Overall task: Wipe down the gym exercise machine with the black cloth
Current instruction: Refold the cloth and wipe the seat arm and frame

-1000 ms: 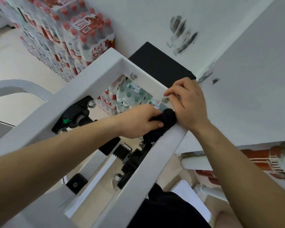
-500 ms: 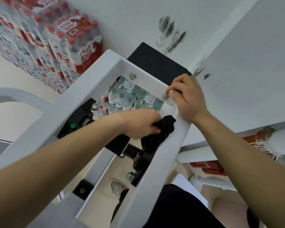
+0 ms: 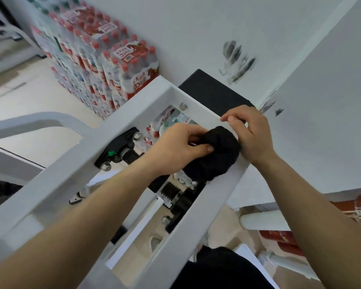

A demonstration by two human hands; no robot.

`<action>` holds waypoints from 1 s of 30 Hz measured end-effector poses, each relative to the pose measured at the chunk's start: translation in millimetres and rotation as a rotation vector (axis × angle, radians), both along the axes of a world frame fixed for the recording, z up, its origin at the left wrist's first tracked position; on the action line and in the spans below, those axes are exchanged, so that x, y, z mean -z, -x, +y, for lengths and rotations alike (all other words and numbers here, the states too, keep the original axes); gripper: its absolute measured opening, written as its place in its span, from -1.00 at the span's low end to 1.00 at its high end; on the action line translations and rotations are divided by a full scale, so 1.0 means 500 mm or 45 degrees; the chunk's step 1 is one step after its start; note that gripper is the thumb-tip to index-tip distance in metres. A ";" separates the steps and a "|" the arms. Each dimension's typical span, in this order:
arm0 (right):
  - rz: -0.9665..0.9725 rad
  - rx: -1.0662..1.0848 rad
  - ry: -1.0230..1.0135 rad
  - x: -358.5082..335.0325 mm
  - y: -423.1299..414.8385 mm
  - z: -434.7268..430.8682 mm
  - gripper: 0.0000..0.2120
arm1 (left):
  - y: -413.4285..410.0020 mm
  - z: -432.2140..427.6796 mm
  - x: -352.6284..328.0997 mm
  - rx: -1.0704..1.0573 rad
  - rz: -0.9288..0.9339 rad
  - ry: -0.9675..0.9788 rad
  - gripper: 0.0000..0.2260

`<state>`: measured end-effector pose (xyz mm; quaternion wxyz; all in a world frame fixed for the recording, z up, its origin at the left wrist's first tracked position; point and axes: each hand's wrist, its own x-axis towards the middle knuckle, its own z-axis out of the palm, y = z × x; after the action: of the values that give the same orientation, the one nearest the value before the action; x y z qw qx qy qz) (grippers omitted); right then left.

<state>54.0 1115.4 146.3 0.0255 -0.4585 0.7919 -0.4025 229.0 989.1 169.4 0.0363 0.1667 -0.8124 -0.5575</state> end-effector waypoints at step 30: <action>-0.838 0.308 0.032 0.044 -0.175 -0.311 -0.58 | -0.080 -0.075 -0.028 -1.402 -0.183 0.561 -0.78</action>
<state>141.4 960.2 124.3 0.2258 -0.2074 0.7849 -0.5385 269.1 951.4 183.1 0.2985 0.5893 -0.7034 -0.2624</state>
